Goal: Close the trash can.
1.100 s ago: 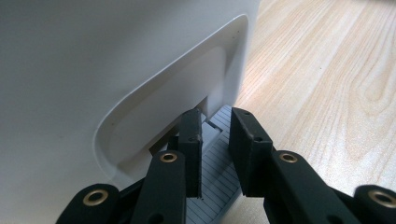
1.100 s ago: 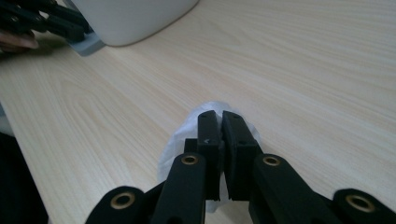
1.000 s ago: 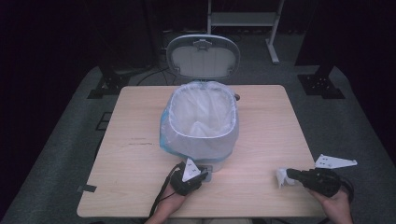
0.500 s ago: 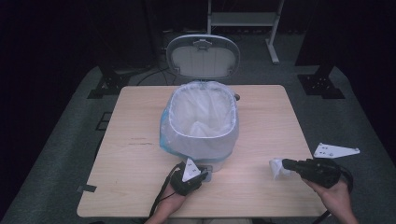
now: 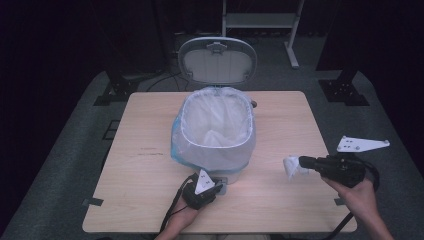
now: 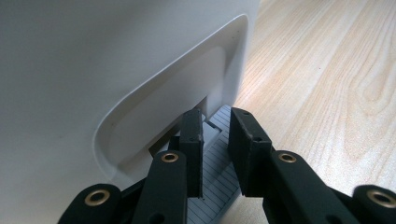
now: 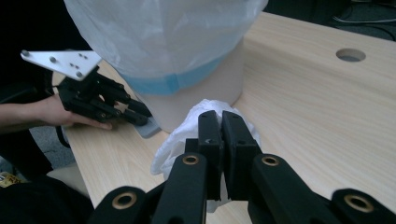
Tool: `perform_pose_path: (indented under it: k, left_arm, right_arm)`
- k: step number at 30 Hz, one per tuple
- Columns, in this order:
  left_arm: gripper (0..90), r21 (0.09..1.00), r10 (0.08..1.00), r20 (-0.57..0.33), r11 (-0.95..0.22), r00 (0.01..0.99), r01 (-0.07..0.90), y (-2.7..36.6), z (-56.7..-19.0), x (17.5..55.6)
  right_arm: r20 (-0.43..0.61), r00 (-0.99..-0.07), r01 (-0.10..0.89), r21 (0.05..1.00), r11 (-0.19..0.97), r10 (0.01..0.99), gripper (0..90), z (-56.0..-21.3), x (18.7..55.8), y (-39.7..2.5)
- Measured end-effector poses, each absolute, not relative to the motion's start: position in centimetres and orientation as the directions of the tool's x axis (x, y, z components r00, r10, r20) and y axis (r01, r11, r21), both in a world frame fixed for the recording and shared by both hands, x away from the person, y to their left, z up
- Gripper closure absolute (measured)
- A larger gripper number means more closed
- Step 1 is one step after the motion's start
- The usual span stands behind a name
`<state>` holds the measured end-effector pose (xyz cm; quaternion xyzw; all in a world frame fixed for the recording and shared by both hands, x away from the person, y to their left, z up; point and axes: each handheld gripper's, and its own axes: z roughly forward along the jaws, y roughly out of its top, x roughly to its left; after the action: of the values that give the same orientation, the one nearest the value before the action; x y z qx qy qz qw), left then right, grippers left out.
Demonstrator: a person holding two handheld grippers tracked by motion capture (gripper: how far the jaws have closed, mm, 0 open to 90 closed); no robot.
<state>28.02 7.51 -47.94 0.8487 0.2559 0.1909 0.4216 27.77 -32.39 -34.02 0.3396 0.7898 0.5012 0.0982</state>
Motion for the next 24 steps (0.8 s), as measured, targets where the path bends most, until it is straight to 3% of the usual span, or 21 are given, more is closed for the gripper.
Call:
perform_pose_path:
  k: [24]
  left_arm:
    - [75.9,0.823,0.601,0.081,-0.490,0.795,0.287,7.4,-48.0,28.0]
  right_arm:
    - [0.186,-0.796,0.407,0.869,0.282,0.575,86.6,-27.0,29.7,-29.6]
